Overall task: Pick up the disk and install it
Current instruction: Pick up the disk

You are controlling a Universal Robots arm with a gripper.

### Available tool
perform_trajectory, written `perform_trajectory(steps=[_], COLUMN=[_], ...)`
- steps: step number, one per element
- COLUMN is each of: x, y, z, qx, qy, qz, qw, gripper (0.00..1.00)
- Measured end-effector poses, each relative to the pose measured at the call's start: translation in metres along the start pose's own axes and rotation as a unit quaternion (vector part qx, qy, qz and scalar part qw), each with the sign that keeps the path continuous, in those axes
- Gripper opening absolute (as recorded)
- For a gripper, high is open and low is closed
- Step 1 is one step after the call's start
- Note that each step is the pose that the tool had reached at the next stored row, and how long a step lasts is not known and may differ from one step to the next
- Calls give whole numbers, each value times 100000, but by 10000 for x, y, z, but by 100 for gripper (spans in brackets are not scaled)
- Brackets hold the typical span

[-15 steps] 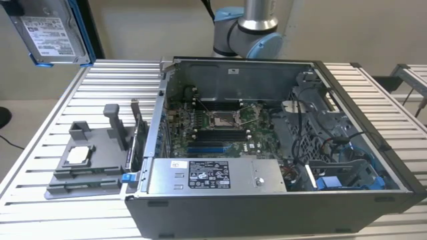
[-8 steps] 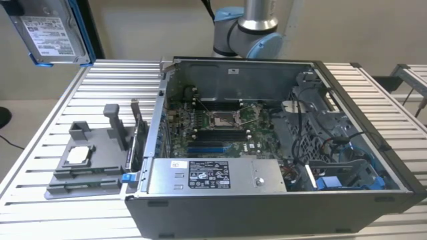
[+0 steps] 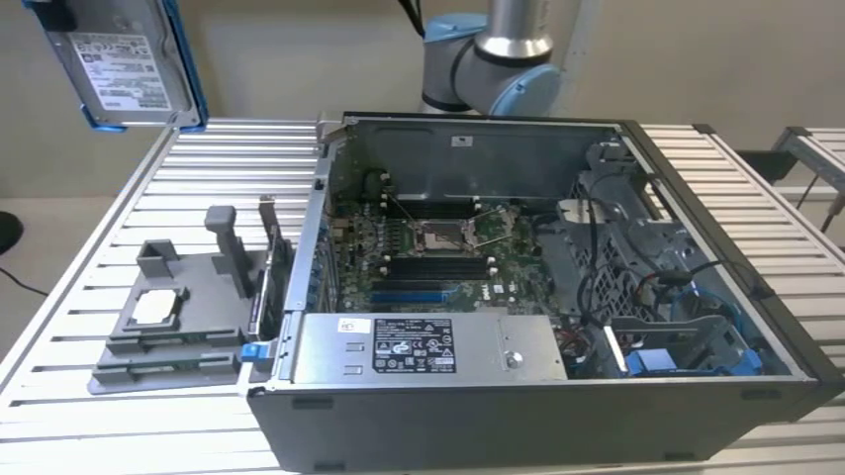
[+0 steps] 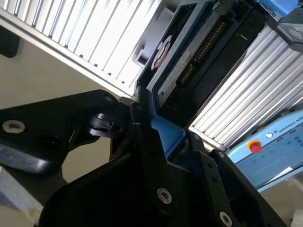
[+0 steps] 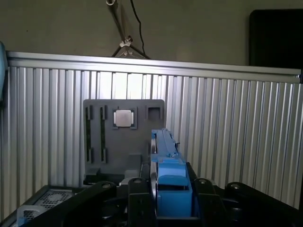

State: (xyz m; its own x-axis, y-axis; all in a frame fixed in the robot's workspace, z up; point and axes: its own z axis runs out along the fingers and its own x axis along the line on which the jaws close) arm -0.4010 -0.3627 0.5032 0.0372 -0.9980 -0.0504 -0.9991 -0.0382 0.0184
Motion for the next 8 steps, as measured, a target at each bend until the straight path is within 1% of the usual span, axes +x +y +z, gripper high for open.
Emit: perform_trajectory(steps=[5, 8], x=[26, 54], y=[-229, -347], z=[-17, -27], qx=[-732, -1208], qy=[-27, -47], qz=[36, 55], qw=[99997, 99993], gripper=[0, 0])
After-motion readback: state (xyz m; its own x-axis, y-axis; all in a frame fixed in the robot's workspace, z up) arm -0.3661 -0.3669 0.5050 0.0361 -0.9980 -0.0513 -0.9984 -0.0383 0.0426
